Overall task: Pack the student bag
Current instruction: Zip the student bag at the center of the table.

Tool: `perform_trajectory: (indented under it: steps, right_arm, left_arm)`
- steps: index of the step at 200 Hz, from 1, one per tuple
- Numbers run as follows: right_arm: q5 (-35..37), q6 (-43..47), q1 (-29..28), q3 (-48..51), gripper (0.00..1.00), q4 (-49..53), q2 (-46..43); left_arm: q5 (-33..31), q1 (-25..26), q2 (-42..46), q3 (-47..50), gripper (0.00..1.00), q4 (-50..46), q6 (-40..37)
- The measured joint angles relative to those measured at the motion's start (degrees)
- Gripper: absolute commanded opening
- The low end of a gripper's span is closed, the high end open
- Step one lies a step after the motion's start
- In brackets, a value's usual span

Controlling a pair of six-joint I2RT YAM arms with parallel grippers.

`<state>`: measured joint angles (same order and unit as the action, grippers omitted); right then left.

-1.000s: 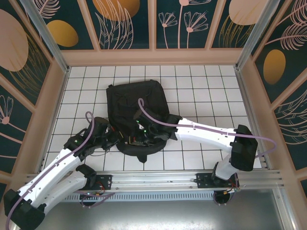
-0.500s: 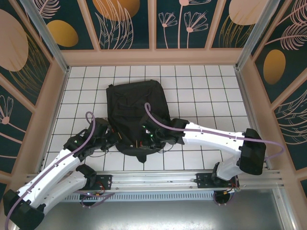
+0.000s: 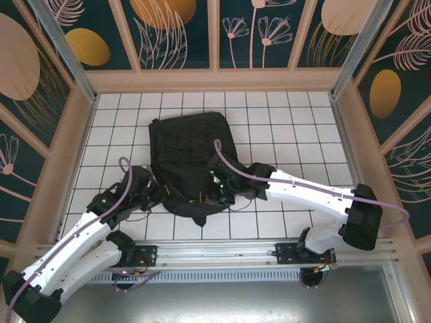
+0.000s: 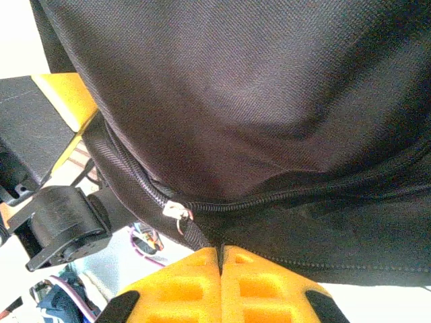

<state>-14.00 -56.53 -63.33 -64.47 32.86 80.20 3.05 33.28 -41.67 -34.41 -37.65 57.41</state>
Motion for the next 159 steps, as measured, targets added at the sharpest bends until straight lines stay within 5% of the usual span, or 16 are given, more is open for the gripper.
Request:
perform_trajectory:
  steps: [38,90,159]
  right_arm:
    - [-1.18,2.67,-0.26,-0.09,0.0,0.42,0.55]
    - [-2.64,5.16,-1.66,-5.62,0.0,-0.52,8.11]
    - [-2.6,4.72,1.92,-13.97,0.0,-9.6,20.41]
  left_arm:
    - [-0.39,0.0,-2.05,-0.57,0.0,-0.52,-3.23]
    - [-6.99,-0.44,-17.42,-6.56,0.34,-0.33,-9.86]
    - [-14.4,-4.0,-38.66,-25.86,0.35,2.67,-14.16]
